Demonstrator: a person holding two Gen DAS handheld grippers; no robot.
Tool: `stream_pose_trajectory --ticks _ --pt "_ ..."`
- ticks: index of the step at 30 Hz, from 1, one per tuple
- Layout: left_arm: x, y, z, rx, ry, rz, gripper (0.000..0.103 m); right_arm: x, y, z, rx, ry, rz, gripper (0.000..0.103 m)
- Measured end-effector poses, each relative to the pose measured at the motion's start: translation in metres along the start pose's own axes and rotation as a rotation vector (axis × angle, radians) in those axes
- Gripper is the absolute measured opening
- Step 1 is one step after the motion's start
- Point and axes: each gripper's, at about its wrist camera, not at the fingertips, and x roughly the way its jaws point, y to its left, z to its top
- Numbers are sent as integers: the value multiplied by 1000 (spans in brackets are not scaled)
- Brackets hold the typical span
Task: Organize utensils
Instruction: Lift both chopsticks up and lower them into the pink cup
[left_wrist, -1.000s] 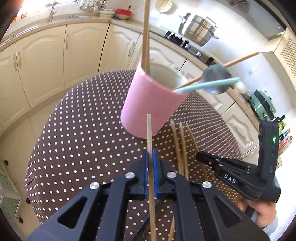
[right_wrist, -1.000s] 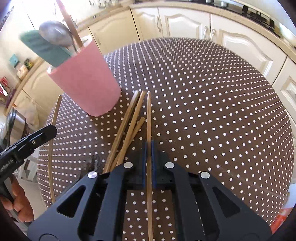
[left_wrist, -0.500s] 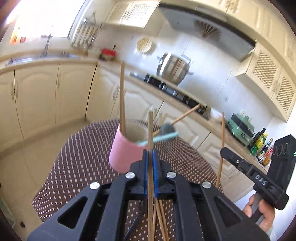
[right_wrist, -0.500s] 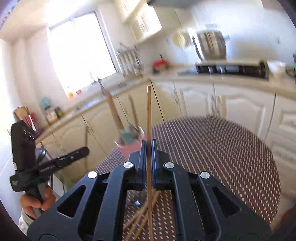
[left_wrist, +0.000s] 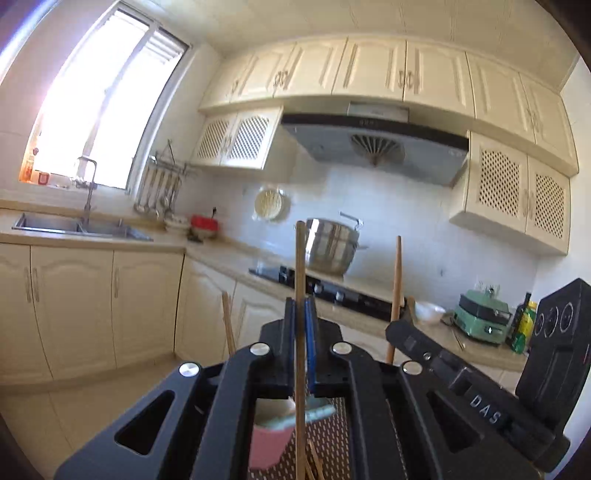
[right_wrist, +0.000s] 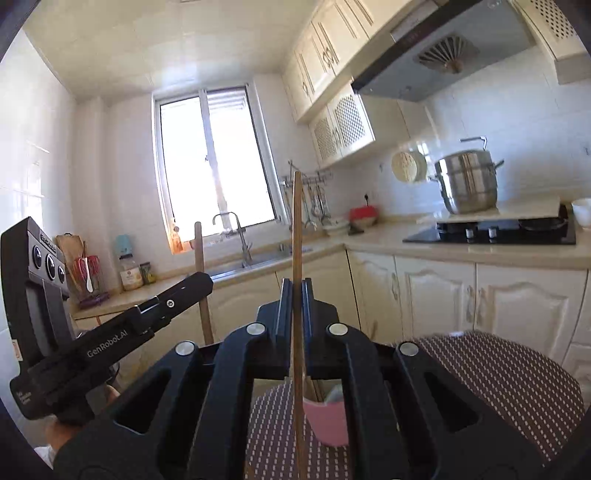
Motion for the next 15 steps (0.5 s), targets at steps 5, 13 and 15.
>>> stream_pose_trajectory --ticks 5,13,15 --pt "20 9 12 -25 -89 29 5 29 0 3 11 -74 -14 5" --pt "43 20 10 -29 -185 64 5 57 -4 -4 -12 -146 -61 5" --pt "43 22 11 -35 -222 63 5 58 -4 -7 -20 -161 -74 5"
